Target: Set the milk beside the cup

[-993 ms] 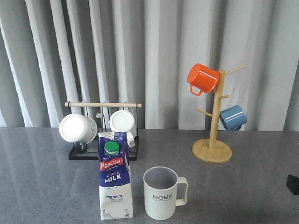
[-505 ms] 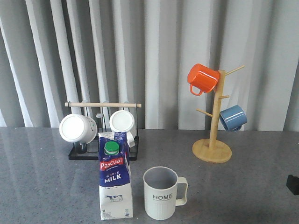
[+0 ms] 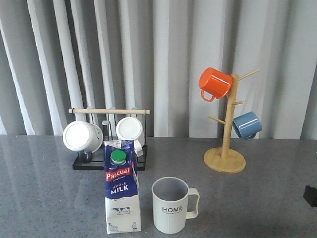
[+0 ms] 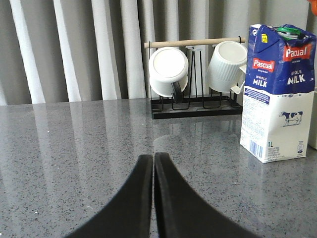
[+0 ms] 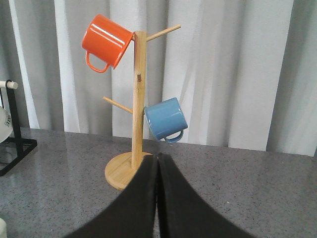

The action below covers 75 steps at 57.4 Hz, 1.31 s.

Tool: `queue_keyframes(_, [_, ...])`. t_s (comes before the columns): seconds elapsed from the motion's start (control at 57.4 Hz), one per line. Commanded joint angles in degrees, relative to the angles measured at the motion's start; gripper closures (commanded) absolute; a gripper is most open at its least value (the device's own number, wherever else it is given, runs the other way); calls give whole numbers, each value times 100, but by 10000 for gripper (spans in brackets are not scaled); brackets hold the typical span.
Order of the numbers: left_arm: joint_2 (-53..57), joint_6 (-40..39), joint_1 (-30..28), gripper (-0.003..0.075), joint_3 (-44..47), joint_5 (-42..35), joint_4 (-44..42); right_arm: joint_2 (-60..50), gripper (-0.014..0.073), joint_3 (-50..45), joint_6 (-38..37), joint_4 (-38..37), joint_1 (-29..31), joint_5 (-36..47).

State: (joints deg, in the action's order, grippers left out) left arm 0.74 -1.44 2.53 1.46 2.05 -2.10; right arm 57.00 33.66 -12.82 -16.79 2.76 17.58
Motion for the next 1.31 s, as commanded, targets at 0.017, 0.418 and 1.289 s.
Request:
queue_keyframes(0.017, [58, 16, -18, 726, -96, -398, 42, -84, 604, 152, 9, -8, 24, 413])
queue_keyframes(0.418, [58, 16, -18, 726, -96, -398, 42, -84, 604, 152, 9, -8, 24, 413])
queue_keyframes(1.289, [58, 16, -18, 726, -96, -398, 42, -5393, 604, -3414, 447, 947, -249, -874])
